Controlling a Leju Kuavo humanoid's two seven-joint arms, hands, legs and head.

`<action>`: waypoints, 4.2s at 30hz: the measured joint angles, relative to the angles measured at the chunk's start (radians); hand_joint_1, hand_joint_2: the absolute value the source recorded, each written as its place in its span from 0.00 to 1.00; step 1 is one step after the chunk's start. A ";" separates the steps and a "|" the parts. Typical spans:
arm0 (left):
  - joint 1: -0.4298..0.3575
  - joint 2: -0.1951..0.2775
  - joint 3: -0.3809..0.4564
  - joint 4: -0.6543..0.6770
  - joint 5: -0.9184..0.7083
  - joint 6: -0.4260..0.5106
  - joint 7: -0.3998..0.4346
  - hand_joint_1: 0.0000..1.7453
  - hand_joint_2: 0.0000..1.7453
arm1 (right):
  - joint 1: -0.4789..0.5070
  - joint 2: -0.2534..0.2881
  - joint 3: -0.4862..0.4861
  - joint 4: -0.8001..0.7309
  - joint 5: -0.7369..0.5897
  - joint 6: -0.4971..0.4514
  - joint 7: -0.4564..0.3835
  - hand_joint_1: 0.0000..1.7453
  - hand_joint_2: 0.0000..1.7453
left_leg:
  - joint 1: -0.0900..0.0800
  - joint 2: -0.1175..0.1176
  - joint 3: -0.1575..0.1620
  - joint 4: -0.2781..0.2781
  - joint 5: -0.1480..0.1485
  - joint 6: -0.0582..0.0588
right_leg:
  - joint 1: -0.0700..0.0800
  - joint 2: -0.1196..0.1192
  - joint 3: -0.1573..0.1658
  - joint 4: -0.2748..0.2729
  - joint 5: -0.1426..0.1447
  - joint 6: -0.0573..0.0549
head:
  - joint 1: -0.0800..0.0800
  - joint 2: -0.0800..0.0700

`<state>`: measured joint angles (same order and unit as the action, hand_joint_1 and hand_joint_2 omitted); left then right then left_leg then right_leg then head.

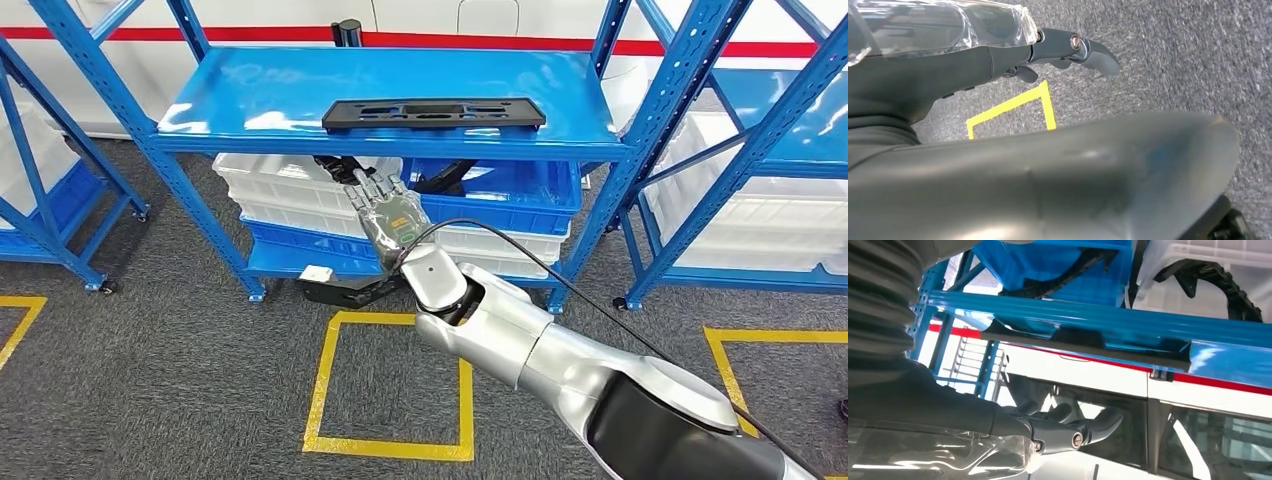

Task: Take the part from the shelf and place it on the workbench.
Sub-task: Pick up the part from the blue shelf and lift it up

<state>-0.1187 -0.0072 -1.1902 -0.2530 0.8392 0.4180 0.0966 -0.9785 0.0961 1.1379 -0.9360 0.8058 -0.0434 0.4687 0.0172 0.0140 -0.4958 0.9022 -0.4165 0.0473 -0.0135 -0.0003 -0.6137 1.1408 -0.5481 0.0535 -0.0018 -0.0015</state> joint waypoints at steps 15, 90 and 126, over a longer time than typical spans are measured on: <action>-0.002 0.000 -0.001 0.004 0.002 -0.003 -0.004 0.00 0.00 | 0.002 0.003 0.007 0.002 -0.008 -0.002 -0.002 0.00 1.00 | 0.014 -0.002 -0.114 0.251 -0.136 -0.052 | -0.011 0.005 -0.002 -0.145 0.133 -0.031 | -0.003 0.000; 0.012 -0.006 0.000 0.009 0.009 0.035 -0.019 0.00 0.00 | 0.031 0.054 0.047 0.044 0.011 -0.005 -0.047 0.00 1.00 | -0.010 -0.020 -0.218 0.114 0.141 -0.050 | -0.016 0.029 0.205 -0.182 -0.028 -0.011 | -0.023 0.000; 0.002 -0.004 -0.001 0.010 0.015 0.021 -0.006 0.00 0.00 | -0.018 -0.286 -0.117 -0.091 -0.099 -0.012 0.159 0.00 1.00 | -0.027 -0.032 -0.119 0.069 0.040 0.001 | 0.016 0.017 0.055 -0.159 0.084 -0.031 | -0.017 0.000</action>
<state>-0.1163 -0.0114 -1.1910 -0.2426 0.8542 0.4386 0.0908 -0.9969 -0.1898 1.0213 -1.0270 0.7064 -0.0555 0.6275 -0.0100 -0.0177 -0.6144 0.9714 -0.3763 0.0486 0.0021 0.0163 -0.5585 0.9814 -0.4646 0.0227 -0.0183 -0.0015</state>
